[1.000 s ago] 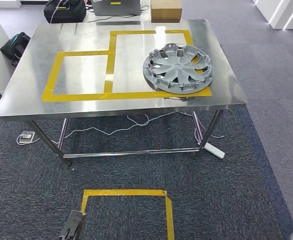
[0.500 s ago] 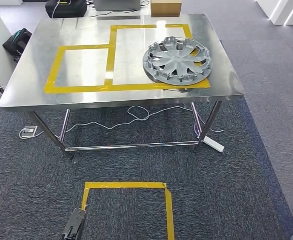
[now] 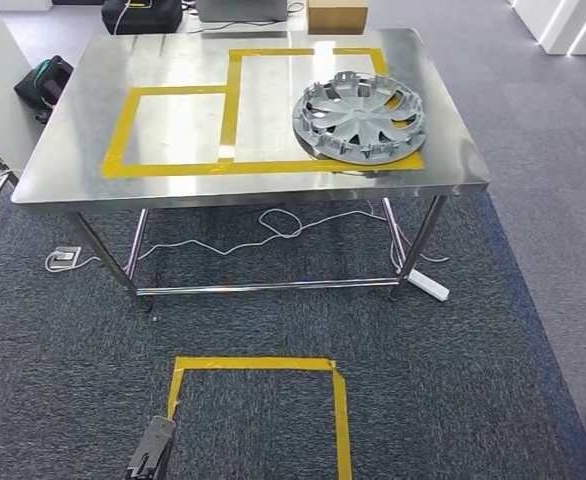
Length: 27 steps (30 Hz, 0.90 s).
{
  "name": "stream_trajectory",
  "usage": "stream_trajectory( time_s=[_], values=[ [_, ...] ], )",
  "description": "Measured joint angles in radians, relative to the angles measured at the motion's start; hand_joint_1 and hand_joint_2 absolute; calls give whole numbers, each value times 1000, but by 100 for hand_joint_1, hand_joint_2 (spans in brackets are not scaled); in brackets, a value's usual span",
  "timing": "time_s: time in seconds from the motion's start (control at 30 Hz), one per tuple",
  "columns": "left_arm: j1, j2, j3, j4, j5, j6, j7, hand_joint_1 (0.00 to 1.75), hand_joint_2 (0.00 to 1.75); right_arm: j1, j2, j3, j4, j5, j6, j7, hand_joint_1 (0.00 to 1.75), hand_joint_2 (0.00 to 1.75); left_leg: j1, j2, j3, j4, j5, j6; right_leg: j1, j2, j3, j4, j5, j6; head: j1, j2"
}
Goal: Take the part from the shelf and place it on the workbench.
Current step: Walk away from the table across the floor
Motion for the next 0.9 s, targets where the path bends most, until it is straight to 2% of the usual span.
stream_trajectory(
  time_s=[0.1, 0.33, 0.47, 0.7, 0.9],
  values=[
    [-3, 5, 0, 0, 0, 0, 3, 0, 0, -2, 7, 0, 6, 0, -5, 1, 0, 0, -1, 0, -9, 1, 10, 10, 2, 3, -10, 1, 7, -1, -1, 0],
    [-10, 9, 0, 0, 1, 0, 4, 0, 0, -11, 14, 0, 16, 0, -8, 1, 0, 0, 6, 0, -17, -8, 25, -13, 9, 2, -24, 8, 13, -16, -1, 0],
    [-11, 10, 0, 0, 1, -1, 5, 0, 0, -13, 15, 0, 19, 0, -8, 1, 0, 0, 7, 0, -24, -8, 30, -21, 9, 1, -31, 10, 17, -21, 0, 0],
    [-12, 12, 0, 0, 2, 0, 6, 0, 0, -14, 18, 0, 20, -1, -13, 10, 0, 0, 5, 0, -31, -7, 34, -22, 8, 1, -37, 10, 24, -19, 0, 0],
    [-7, 13, 0, 0, 2, 0, 5, 0, 0, -8, 25, 0, 21, 10, -27, 21, 0, 0, 0, 0, -39, 0, 34, -12, 3, 1, -42, 9, 29, -12, -1, 0]
  ],
)
